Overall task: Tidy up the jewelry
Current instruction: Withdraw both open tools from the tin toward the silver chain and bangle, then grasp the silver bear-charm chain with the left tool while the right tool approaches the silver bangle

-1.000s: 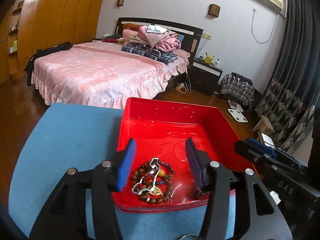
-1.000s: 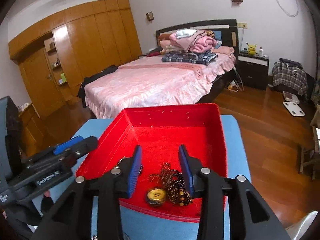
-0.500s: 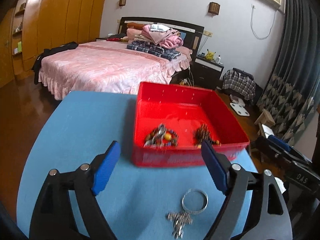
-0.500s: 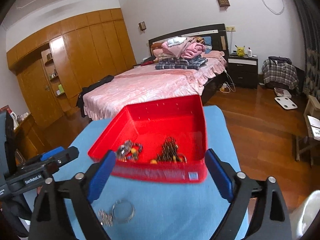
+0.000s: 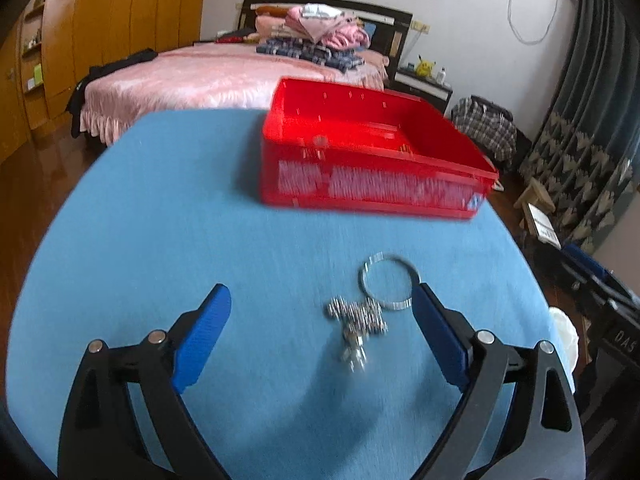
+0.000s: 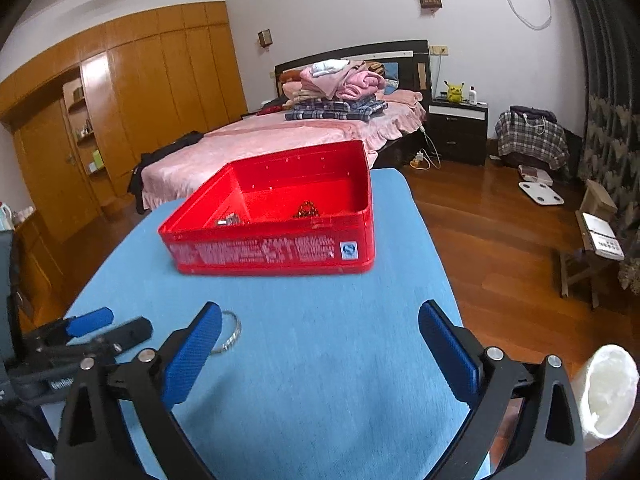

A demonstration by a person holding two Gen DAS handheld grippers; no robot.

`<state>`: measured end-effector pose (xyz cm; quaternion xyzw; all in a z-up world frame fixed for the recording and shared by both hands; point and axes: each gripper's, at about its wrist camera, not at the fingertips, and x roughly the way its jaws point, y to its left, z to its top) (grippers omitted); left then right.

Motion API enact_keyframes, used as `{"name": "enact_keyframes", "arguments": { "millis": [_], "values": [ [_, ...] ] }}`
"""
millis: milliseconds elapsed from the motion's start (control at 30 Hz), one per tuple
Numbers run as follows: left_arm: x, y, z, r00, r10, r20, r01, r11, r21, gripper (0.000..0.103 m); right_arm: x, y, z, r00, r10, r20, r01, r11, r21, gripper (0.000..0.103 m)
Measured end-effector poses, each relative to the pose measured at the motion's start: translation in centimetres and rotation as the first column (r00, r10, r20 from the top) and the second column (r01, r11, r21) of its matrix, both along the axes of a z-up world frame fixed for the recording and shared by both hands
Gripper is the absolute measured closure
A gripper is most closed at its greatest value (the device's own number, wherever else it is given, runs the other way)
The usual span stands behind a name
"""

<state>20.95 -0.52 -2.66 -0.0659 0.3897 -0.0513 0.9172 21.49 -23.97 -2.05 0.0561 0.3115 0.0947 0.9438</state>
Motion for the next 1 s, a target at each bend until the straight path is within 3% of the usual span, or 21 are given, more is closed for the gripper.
{"name": "enact_keyframes", "arguments": {
  "millis": [233, 300, 467, 667, 833, 1000],
  "values": [
    [-0.5, -1.5, -1.2, 1.000, -0.008, -0.027, 0.008, 1.000, 0.015, 0.015, -0.6, 0.2, -0.6, 1.000, 0.015, -0.007, -0.015, 1.000, 0.008, 0.006],
    [-0.4, -1.6, -1.5, 0.999, -0.014, -0.035, 0.014, 1.000, 0.019, 0.022, -0.8, 0.1, -0.5, 1.000, 0.017, -0.005, -0.017, 1.000, 0.010, 0.006],
    [0.0, -1.9, -2.5, 0.997, -0.015, -0.074, 0.016, 1.000, 0.012, 0.029, -0.9, -0.1, -0.6, 1.000, 0.011, -0.008, -0.011, 1.000, 0.015, 0.006],
    [0.2, -2.5, -2.8, 0.998, -0.014, -0.069, 0.016, 0.999, 0.029, 0.032, -0.8, -0.2, -0.8, 1.000, 0.013, -0.014, -0.013, 1.000, 0.017, 0.006],
    [0.2, -3.2, -3.0, 0.998, -0.016, -0.060, 0.020, 0.997, 0.071, 0.046, -0.6, 0.1, -1.0, 1.000, 0.017, -0.022, -0.017, 1.000, 0.018, 0.006],
    [-0.2, -3.4, -3.0, 0.998, -0.037, -0.043, 0.040, 0.997, 0.067, 0.084, -0.5, 0.3, -1.3, 0.999, 0.023, -0.032, -0.023, 1.000, 0.020, 0.006]
  ]
}}
